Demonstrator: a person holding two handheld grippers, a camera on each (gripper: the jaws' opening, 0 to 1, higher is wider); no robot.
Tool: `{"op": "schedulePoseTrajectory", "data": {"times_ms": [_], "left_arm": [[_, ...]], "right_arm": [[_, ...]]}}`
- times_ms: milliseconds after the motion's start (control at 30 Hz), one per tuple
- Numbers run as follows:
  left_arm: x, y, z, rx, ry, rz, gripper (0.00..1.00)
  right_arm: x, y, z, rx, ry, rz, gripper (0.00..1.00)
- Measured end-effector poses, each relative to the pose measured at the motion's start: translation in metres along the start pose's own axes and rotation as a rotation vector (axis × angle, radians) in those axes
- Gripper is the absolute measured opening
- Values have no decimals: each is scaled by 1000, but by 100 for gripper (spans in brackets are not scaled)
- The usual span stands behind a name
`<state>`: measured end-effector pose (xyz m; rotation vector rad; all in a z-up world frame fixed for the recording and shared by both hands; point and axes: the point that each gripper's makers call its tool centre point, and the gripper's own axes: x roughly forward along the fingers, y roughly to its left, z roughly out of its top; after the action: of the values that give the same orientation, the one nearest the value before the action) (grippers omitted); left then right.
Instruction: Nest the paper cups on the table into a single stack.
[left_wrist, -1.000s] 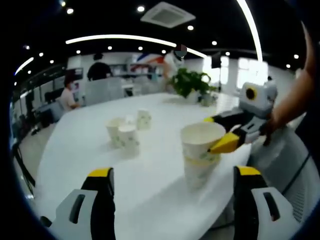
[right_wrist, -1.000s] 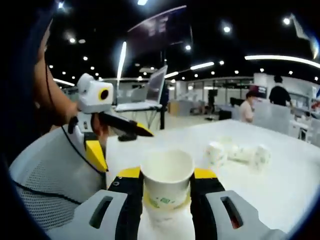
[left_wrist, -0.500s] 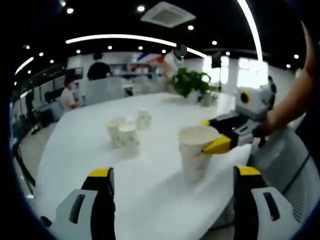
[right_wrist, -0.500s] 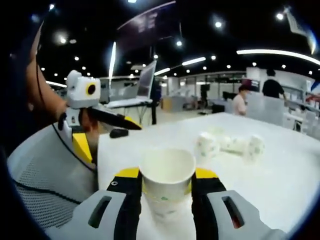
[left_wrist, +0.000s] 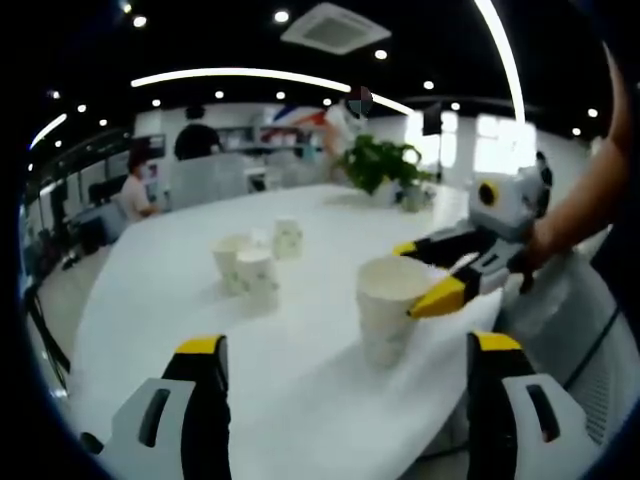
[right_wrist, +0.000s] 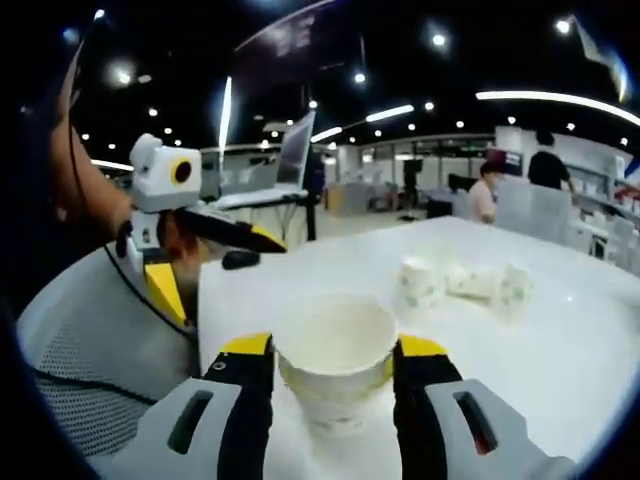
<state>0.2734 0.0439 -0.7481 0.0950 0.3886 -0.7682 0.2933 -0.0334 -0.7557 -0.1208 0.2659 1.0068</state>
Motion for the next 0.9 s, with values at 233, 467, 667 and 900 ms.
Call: {"op": "schedulePoseTrajectory", "data": {"times_ms": [233,467,667,900], "left_arm": [[0,0,1,-2,-6,-1,100],[0,-1,4,11,-21,-3,100],[-2,7,3,-14,-23,27,100],[-3,15,7,-31,-56,59,100]], "right_arm": [[-13,-20,29,4,-50,-26,64],[-36,-43,35,-5,-57,-69,69],[-70,-72,35,12,-72,-179,73],[-105,-78,30,64,-107,-232,82]]}}
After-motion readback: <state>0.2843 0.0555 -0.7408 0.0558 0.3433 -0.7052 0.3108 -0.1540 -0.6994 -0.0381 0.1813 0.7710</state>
